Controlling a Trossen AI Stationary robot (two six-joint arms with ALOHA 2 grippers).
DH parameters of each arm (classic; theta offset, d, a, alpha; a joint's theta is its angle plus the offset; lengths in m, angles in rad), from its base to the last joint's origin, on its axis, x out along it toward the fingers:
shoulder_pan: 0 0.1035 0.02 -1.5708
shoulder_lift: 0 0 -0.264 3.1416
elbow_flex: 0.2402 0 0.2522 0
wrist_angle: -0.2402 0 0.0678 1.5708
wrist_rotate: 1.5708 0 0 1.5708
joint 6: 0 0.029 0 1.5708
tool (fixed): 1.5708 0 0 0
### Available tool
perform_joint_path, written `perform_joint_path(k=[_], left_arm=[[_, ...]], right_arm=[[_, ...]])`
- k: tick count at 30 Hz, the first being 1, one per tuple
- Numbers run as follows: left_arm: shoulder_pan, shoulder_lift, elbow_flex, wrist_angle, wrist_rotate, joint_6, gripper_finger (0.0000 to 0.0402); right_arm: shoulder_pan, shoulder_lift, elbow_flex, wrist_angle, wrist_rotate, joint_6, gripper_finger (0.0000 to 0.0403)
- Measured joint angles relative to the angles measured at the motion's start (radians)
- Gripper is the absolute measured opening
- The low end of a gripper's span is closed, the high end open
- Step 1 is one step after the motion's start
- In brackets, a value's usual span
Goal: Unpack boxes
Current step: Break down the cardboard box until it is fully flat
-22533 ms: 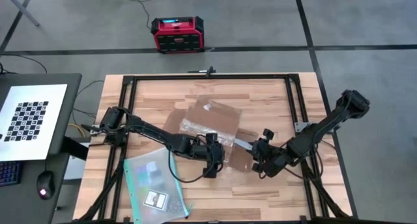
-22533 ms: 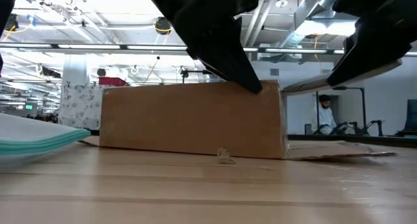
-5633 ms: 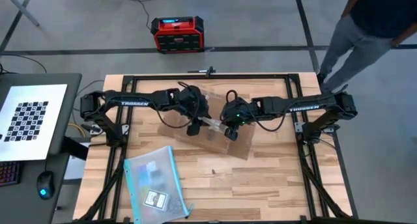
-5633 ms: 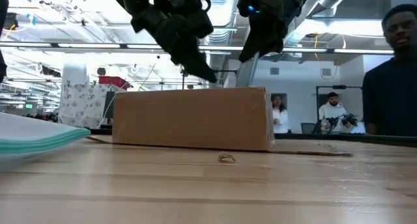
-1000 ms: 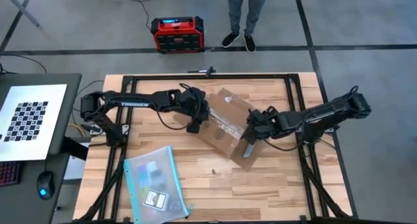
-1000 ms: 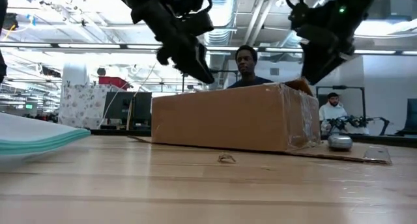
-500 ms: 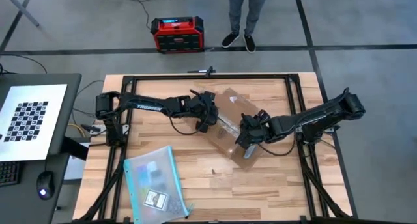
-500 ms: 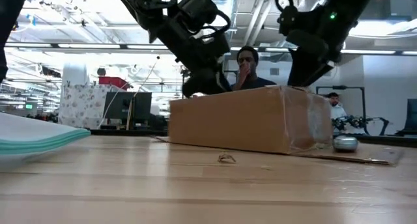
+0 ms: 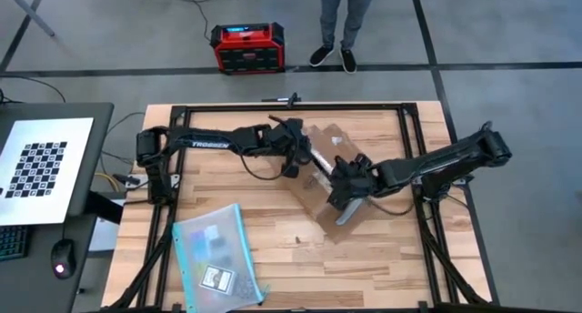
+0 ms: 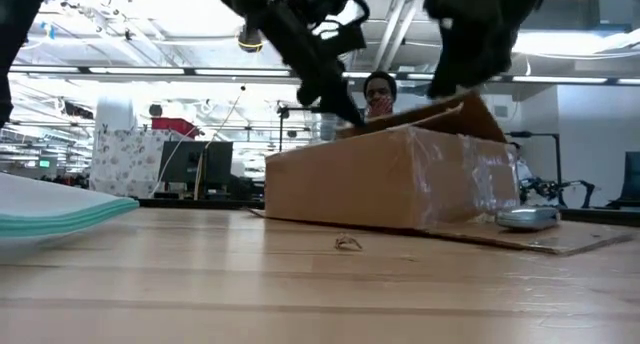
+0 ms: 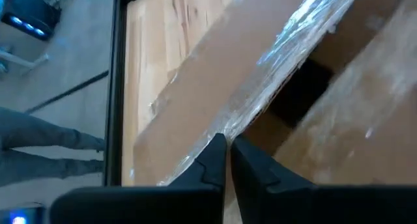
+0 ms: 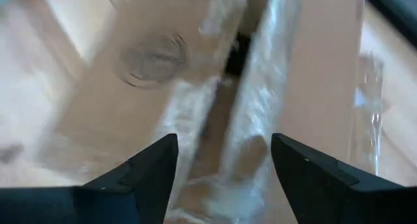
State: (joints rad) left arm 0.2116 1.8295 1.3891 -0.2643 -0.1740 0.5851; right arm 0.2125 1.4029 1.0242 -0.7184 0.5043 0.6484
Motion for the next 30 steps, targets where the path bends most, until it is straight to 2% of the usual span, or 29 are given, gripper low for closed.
perform_joint_path(k=[9, 12, 15, 17, 19, 24, 30], left_arm=[[0.033, -0.003, 0.24, -0.291, 0.044, -0.136, 0.0001], [0.041, -0.003, 0.274, -0.328, 0.083, -0.154, 0.0001], [0.044, -0.003, 0.293, -0.359, 0.126, -0.155, 0.0001], [0.044, -0.003, 0.294, -0.372, 0.136, -0.153, 0.0001], [0.043, -0.002, 0.294, -0.38, 0.14, -0.152, 0.0001], [0.044, -0.002, 0.294, -0.385, 0.139, -0.133, 0.0001], [0.04, 0.003, 0.294, -0.422, 0.14, -0.132, 0.0]], right_arm=[[0.058, -0.122, 0.045, -0.011, 0.022, -0.26, 0.0239], [0.071, -0.121, 0.045, -0.06, 0.085, -0.265, 0.0239], [0.076, -0.121, 0.045, -0.083, 0.207, -0.261, 0.0239], [0.075, -0.121, 0.057, -0.081, 0.25, -0.273, 0.0239], [0.067, -0.123, 0.07, -0.077, 0.24, -0.298, 0.0239], [0.069, -0.121, 0.062, -0.11, 0.088, -0.253, 0.0239], [0.156, -0.12, -0.036, -0.112, 0.04, -0.158, 0.0239]])
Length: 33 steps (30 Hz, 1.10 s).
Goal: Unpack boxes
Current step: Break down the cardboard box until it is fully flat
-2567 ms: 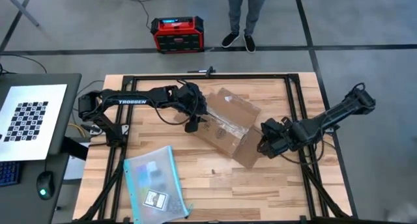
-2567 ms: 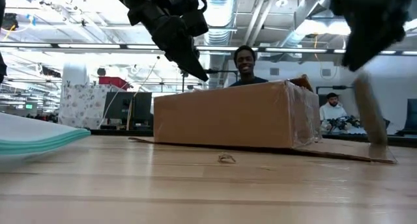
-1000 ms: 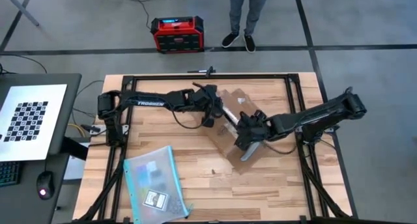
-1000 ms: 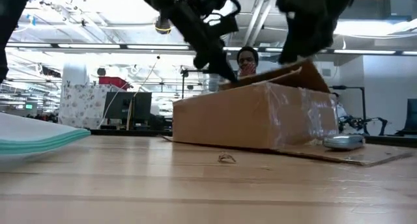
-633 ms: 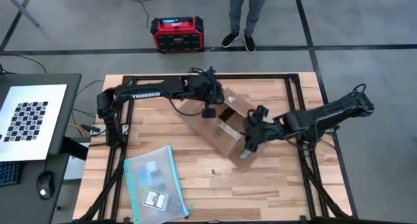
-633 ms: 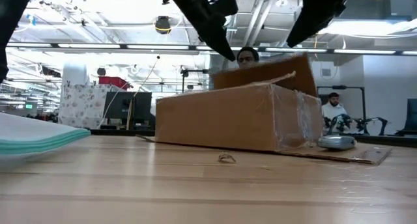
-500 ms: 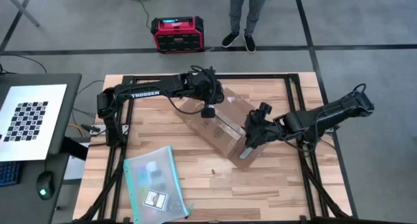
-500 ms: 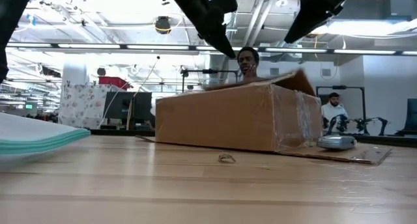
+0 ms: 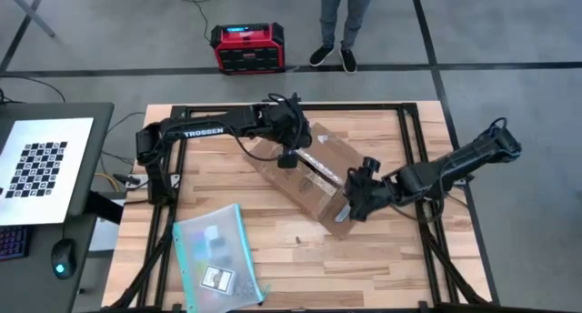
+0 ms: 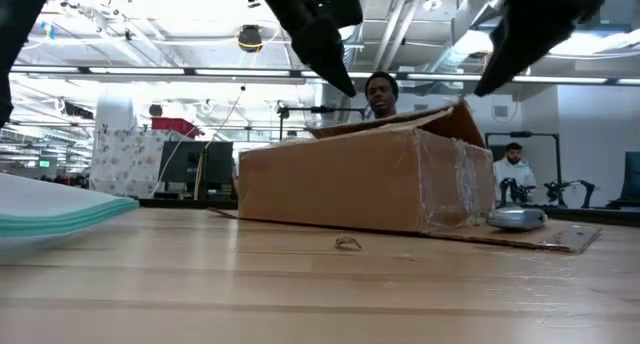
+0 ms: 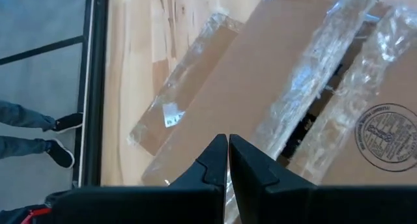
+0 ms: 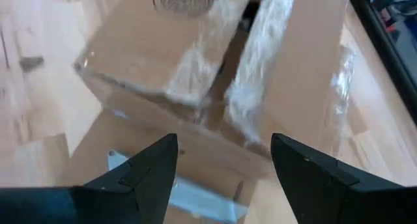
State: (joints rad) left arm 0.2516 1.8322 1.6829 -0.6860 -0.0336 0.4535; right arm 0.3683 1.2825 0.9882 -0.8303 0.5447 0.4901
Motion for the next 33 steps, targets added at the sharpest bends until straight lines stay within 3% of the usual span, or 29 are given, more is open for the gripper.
perform_joint_path(k=[11, 14, 16, 23, 27, 33], left_arm=[[-0.008, 0.003, -0.001, -0.002, 0.002, -0.003, 0.0], [-0.018, 0.003, -0.001, -0.018, 0.002, -0.015, 0.0], [-0.026, 0.003, -0.001, -0.037, 0.001, -0.027, 0.0], [-0.064, 0.001, -0.037, -0.144, 0.008, -0.034, 0.0], [-0.069, 0.001, -0.139, -0.099, 0.068, -0.049, 0.0], [-0.072, 0.001, -0.347, 0.152, 0.088, -0.107, 0.0]], right_arm=[[-0.029, 0.12, -0.076, 0.056, 0.145, 0.009, 0.0238], [-0.039, 0.158, -0.076, 0.125, 0.24, -0.032, 0.0221], [-0.051, 0.163, -0.076, 0.176, 0.246, -0.075, 0.0197], [-0.11, 0.104, -0.043, 0.145, 0.198, -0.089, 0.0023], [-0.165, 0.022, -0.004, 0.154, 0.108, -0.094, 0.0011], [-0.315, -0.075, 0.002, 0.11, -0.045, 0.019, 0.0004]])
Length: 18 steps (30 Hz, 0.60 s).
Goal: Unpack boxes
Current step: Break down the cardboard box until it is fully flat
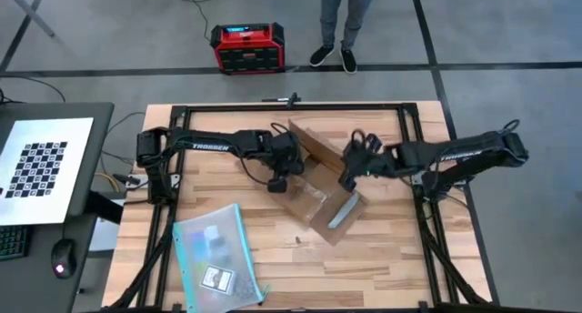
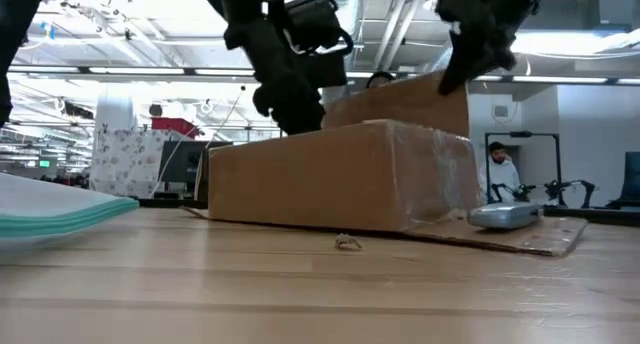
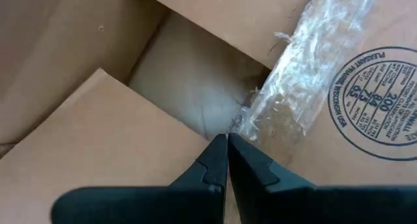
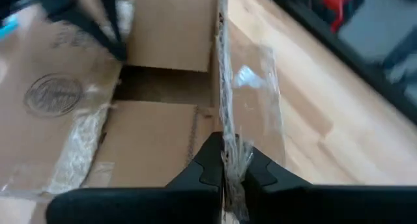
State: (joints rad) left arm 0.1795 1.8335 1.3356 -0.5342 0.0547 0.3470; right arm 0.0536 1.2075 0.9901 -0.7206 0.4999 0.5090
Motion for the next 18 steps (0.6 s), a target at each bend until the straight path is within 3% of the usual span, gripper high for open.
perform_joint_path(k=[9, 18], left_arm=[[-0.015, -0.004, -0.055, 0.069, -0.042, -0.031, 0.0], [-0.018, -0.009, -0.023, 0.076, -0.069, -0.086, 0.0]], right_arm=[[-0.288, -0.004, -0.065, -0.016, -0.262, 0.064, 0.0001], [-0.521, 0.006, -0.245, 0.15, -0.533, -0.09, 0.0001]])
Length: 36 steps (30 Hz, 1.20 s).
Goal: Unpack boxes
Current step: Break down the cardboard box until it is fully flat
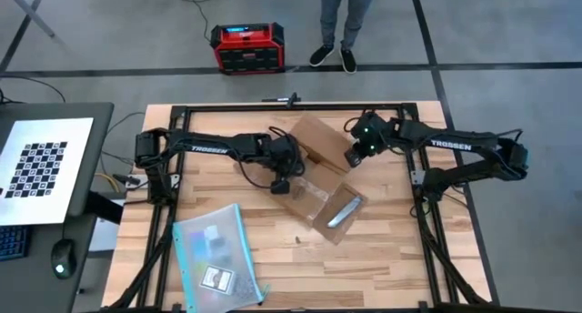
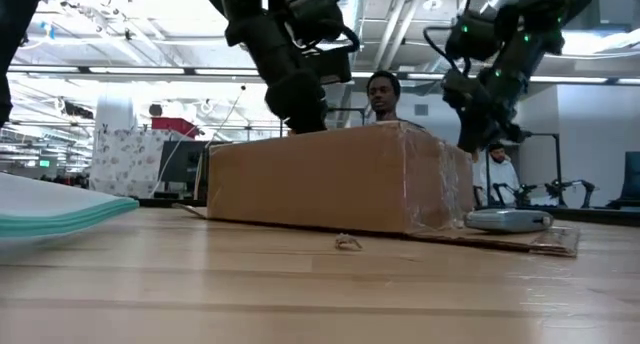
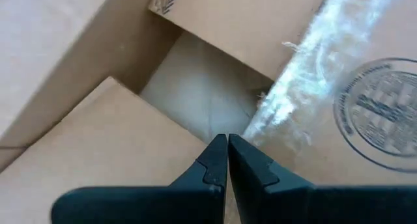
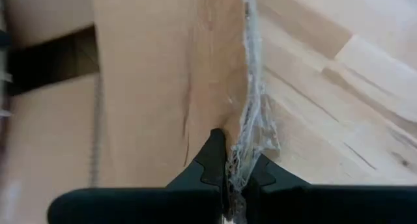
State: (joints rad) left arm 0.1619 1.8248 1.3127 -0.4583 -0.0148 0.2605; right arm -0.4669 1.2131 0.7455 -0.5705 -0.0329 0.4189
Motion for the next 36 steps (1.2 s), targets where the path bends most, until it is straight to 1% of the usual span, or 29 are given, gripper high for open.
perform_joint_path(k=[3, 5, 9, 12, 15, 18, 21, 23, 25, 28, 31, 34, 36], left_arm=[[-0.001, 0.002, 0.029, -0.002, -0.035, -0.027, 0.0], [0.0, 0.002, 0.06, -0.002, -0.052, -0.037, 0.0], [0.0, 0.002, 0.126, -0.004, -0.1, -0.031, 0.0], [0.0, 0.002, 0.192, -0.044, -0.127, -0.033, 0.0], [0.0, 0.002, 0.279, -0.133, -0.19, -0.03, 0.0], [-0.008, 0.002, 0.39, -0.277, -0.264, -0.053, 0.0], [-0.052, -0.011, 0.532, -0.494, -0.315, -0.137, 0.0], [-0.111, -0.033, 0.612, -0.586, -0.346, -0.2, 0.0], [-0.175, -0.062, 0.647, -0.658, -0.376, -0.279, 0.0], [-0.26, -0.099, 0.64, -0.728, -0.386, -0.462, 0.0], [-0.351, -0.108, 0.579, -0.795, -0.401, -0.688, 0.0], [-0.447, -0.107, 0.457, -0.789, -0.413, -0.872, 0.0], [-0.508, -0.107, 0.341, -0.703, -0.414, -0.967, 0.0]], right_arm=[[-0.031, 0.001, -0.036, 0.013, -0.029, -0.025, 0.0011], [-0.045, 0.001, -0.049, 0.011, -0.031, -0.038, 0.0026], [-0.061, -0.001, -0.046, -0.04, -0.053, -0.134, 0.0081], [-0.072, -0.013, 0.013, -0.156, -0.057, -0.233, 0.0135], [-0.08, -0.029, 0.095, -0.257, -0.057, -0.292, 0.0186], [-0.072, -0.052, 0.194, -0.327, -0.056, -0.334, 0.0223], [-0.033, -0.085, 0.28, -0.369, -0.072, -0.365, 0.0243], [0.009, -0.108, 0.323, -0.364, -0.075, -0.383, 0.0248], [0.047, -0.127, 0.354, -0.346, -0.077, -0.404, 0.0248], [0.119, -0.152, 0.364, -0.294, -0.088, -0.44, 0.0249], [0.221, -0.15, 0.363, -0.253, -0.144, -0.449, 0.0249], [0.324, -0.088, 0.362, -0.223, -0.153, -0.407, 0.0249], [0.373, -0.02, 0.362, -0.184, -0.152, -0.363, 0.0249]])
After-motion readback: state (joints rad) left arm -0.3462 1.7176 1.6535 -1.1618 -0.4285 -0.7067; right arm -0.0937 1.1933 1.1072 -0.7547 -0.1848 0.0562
